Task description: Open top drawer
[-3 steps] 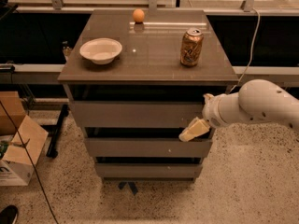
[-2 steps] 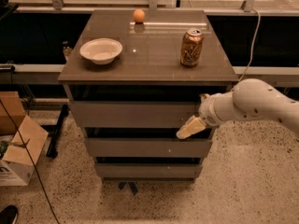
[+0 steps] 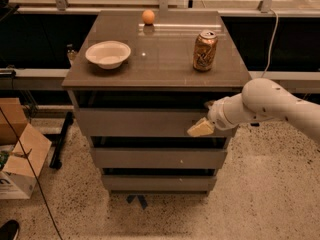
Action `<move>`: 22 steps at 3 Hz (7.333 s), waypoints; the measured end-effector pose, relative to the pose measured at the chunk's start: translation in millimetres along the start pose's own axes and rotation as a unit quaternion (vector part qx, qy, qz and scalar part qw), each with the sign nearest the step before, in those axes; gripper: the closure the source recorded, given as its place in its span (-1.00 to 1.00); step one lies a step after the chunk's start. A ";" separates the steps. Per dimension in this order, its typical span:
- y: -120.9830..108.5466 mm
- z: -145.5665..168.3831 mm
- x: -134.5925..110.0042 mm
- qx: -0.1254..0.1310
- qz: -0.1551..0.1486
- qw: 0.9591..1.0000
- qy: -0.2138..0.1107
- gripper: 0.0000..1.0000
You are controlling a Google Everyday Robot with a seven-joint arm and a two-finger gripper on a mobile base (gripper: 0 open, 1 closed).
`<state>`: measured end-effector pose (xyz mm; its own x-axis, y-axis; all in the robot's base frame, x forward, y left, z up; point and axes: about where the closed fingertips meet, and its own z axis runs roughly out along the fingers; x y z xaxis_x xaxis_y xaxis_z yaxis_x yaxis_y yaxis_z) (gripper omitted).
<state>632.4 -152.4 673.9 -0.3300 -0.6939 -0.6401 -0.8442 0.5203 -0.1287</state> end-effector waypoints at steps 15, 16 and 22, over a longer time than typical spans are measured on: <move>43.2 -41.5 32.8 -0.095 -0.092 0.983 0.131 -0.99; 49.9 -43.6 42.9 -0.107 -0.100 0.978 0.147 -1.00; 69.6 -39.8 76.5 -0.157 -0.118 0.961 0.192 0.47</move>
Offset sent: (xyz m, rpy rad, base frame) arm -0.0688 -0.0232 0.0222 -0.0246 0.0126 -0.0260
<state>531.6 -189.1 646.1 -0.1937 -0.9384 -0.2861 -0.9809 0.1909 0.0380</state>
